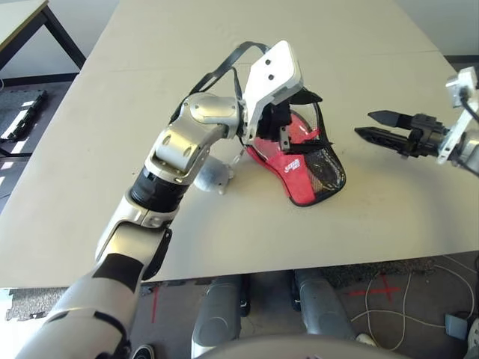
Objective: Store the ping-pong paddle in its case and zip it.
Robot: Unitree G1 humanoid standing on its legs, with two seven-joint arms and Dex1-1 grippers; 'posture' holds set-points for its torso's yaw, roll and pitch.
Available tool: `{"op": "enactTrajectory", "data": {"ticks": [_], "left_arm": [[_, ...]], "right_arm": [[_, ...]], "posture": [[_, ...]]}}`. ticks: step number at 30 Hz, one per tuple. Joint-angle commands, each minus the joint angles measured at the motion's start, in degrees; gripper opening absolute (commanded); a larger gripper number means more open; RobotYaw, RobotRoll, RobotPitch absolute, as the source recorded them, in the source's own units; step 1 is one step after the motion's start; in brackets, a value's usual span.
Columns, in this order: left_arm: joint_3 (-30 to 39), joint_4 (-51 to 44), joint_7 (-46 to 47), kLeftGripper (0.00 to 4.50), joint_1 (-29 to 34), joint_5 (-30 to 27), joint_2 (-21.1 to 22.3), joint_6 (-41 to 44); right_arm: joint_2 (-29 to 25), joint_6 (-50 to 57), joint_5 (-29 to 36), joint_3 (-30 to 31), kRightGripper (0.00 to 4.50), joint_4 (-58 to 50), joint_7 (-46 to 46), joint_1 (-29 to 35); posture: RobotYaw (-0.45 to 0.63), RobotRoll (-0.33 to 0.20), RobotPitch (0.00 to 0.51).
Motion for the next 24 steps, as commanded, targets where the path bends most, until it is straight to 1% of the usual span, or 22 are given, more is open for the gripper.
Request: {"op": "enactTrajectory", "data": {"ticks": [1, 4, 8, 15, 19, 24], "left_arm": [[1.30, -1.90, -0.61, 4.50, 1.39, -0.43, 1.21, 1.28], [1.53, -3.86, -1.04, 4.50, 2.90, -0.17, 3.15, 2.50], [2.09, -7.25, -1.00, 4.50, 4.92, -0.81, 5.24, 5.09], [2.27, -9.84, -0.77, 4.50, 6.07, -1.03, 6.50, 7.62], [2.19, -10.10, -0.65, 4.50, 5.85, -1.05, 6.62, 8.17], [2.27, -9.64, -0.55, 4.50, 5.07, -0.97, 6.75, 8.13]], "right_arm": [[-1.95, 7.15, 1.32, 1.03, 4.48, 1.12, 1.29, 0.31], [-1.95, 10.34, 1.48, 1.67, 4.48, 0.59, 1.42, 0.73], [0.23, 13.26, 1.28, 2.71, 4.48, -0.83, -0.17, 1.59], [5.37, 14.26, -0.41, 4.36, 4.48, -1.02, -4.78, 1.98], [8.10, 15.76, -1.40, 5.19, 4.48, 0.99, -8.63, 0.83], [11.32, 17.67, -1.49, 6.80, 4.48, 1.42, -10.18, 0.06]], "posture": [[-0.05, 0.000, 0.186], [-0.04, 0.000, 0.193], [-0.03, 0.000, 0.197], [-0.01, 0.000, 0.201], [0.00, 0.000, 0.188], [0.01, 0.000, 0.180]]}}
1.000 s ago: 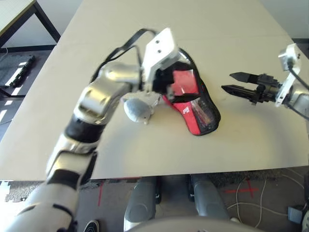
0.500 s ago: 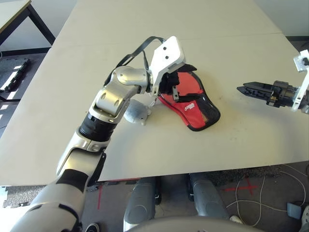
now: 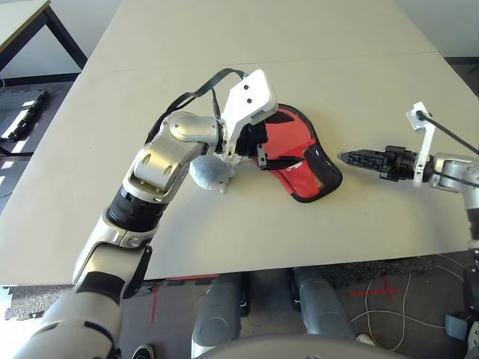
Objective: Store the ping-pong paddle in its case and zip it.
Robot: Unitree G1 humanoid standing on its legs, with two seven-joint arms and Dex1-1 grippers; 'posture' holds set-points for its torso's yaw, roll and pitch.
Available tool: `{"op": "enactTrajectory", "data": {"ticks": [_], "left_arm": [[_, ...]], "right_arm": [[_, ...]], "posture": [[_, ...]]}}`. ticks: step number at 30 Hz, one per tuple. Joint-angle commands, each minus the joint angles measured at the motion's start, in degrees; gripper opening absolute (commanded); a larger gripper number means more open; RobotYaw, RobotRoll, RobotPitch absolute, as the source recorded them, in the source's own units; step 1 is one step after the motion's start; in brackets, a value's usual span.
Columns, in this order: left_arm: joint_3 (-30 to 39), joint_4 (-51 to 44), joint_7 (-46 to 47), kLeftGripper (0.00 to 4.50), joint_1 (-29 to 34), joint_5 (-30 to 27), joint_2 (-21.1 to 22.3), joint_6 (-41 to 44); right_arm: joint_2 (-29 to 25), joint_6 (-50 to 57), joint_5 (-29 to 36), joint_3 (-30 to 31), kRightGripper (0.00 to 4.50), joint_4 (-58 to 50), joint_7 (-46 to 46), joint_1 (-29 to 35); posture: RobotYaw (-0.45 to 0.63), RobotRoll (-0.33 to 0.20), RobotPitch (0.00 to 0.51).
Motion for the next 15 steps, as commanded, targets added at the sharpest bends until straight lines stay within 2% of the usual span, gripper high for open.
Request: {"op": "enactTrajectory", "data": {"ticks": [1, 15], "left_arm": [[0.25, -0.65, -0.03, 4.50, -0.28, 0.16, 0.39, 0.35], [0.07, -1.20, -0.25, 4.50, 0.59, -0.12, 1.06, 0.83]], "right_arm": [[1.54, 1.61, -0.27, 1.81, 4.48, 0.01, -0.89, -0.19], [7.11, 6.75, 0.62, 2.17, 4.48, -1.11, -4.45, 0.44]], "posture": [[0.02, 0.000, 0.179], [0.01, 0.000, 0.187]]}}
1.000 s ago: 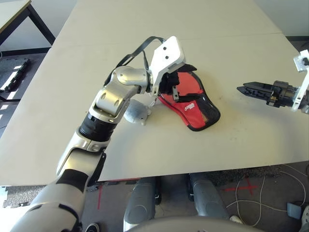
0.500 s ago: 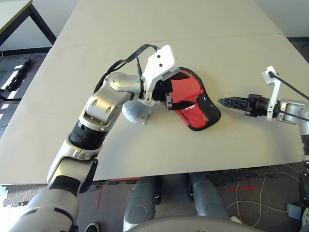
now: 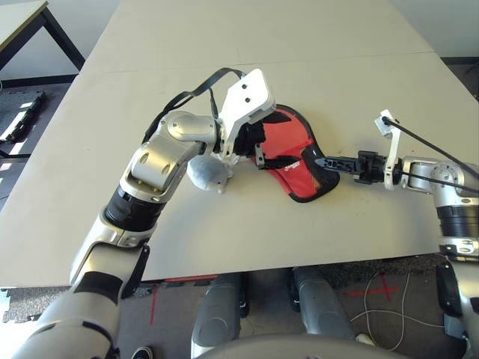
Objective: Store the ping-pong paddle in its case and zip it.
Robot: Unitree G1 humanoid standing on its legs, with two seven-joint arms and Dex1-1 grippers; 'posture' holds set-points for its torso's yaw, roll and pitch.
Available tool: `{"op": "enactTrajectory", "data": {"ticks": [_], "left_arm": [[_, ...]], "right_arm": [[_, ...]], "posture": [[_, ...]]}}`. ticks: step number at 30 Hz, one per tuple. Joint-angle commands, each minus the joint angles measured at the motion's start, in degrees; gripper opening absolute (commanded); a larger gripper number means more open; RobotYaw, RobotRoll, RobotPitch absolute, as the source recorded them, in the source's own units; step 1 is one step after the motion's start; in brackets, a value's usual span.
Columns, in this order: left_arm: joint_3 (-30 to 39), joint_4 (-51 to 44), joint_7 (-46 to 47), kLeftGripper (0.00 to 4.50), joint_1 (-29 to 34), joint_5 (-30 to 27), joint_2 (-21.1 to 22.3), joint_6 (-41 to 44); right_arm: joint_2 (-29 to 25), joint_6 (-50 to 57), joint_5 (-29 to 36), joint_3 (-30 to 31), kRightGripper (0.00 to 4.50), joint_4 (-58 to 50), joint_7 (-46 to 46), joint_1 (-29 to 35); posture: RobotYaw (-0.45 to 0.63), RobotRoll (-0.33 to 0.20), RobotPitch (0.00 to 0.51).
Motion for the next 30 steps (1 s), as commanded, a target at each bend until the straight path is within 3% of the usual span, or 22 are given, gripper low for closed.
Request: {"op": "enactTrajectory", "data": {"ticks": [1, 5, 17, 30], "left_arm": [[0.02, -1.25, -0.28, 4.50, 0.65, -0.07, 0.51, 0.50], [-0.15, -0.99, -0.53, 4.50, 0.50, -0.14, 0.53, 0.77], [0.04, 3.43, -2.13, 4.50, -1.99, 0.91, 0.67, -0.96], [0.75, 4.28, -1.61, 4.50, -0.65, 1.72, 0.91, -2.20]], "right_arm": [[1.76, 3.45, 0.41, 1.59, 4.48, 0.52, -1.49, 1.31], [2.73, 5.01, 0.53, 0.64, 3.97, 1.24, -3.00, 1.14], [3.10, 9.97, 0.74, -1.54, 0.16, 3.22, -5.75, 1.80], [1.12, 20.13, 5.41, -7.84, 0.03, -5.68, -9.01, 8.97]], "posture": [[0.01, 0.000, 0.188], [0.01, 0.000, 0.192], [0.00, 0.000, 0.192], [0.01, 0.000, 0.188]]}}
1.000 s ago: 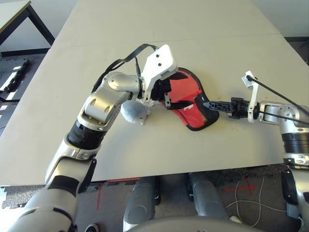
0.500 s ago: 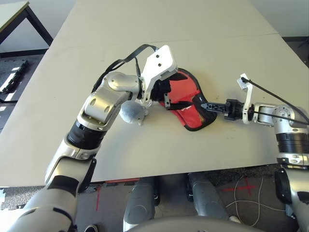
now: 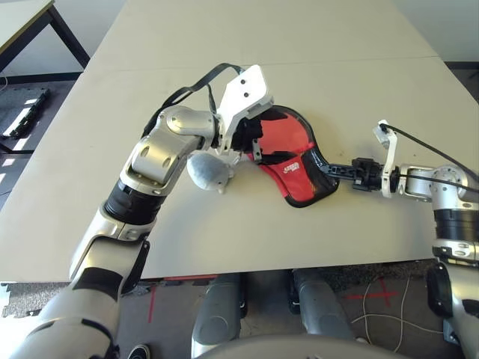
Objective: Store the ping-pong paddle in its case and zip it.
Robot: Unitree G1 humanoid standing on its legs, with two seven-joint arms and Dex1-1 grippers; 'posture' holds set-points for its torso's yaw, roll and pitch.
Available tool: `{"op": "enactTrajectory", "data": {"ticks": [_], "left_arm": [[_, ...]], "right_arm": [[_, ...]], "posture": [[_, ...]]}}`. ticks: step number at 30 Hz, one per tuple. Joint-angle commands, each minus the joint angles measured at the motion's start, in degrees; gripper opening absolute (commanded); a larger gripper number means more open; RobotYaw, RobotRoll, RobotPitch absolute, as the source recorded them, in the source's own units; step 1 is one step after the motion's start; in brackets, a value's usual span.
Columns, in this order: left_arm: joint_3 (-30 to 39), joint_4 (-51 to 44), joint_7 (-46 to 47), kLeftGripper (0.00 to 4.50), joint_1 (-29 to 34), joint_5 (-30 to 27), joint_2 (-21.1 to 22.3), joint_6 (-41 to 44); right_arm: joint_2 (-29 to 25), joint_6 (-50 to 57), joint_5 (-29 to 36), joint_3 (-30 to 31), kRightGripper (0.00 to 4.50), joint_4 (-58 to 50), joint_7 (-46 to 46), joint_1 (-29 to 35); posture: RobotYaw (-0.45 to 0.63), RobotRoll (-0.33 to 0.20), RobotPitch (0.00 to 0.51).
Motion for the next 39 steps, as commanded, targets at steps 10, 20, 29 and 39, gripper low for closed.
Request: {"op": "enactTrajectory", "data": {"ticks": [10, 20, 29, 39], "left_arm": [[0.77, 1.13, 0.46, 4.50, 0.87, 0.46, -0.03, -1.38], [0.77, 0.36, 1.24, 4.50, 1.69, 0.46, -0.23, -1.19], [0.64, 0.30, 1.38, 4.50, 1.94, 0.45, -0.32, -1.18], [0.72, 0.75, 1.11, 4.50, 1.91, 0.62, -0.04, -1.11]], "right_arm": [[-5.14, 6.88, 4.33, -0.77, 0.03, -9.89, -0.63, 10.40], [-1.72, 12.53, 10.69, -6.69, 0.03, -20.01, -4.54, 17.32], [-1.19, 12.53, 12.07, -10.08, 0.03, -20.96, -8.21, 17.50], [-8.93, 12.53, 15.91, -9.38, 1.79, -19.15, -4.18, 15.44]], "posture": [[0.00, 0.000, 0.185], [-0.01, 0.000, 0.192], [-0.03, 0.000, 0.196], [-0.04, 0.000, 0.201]]}}
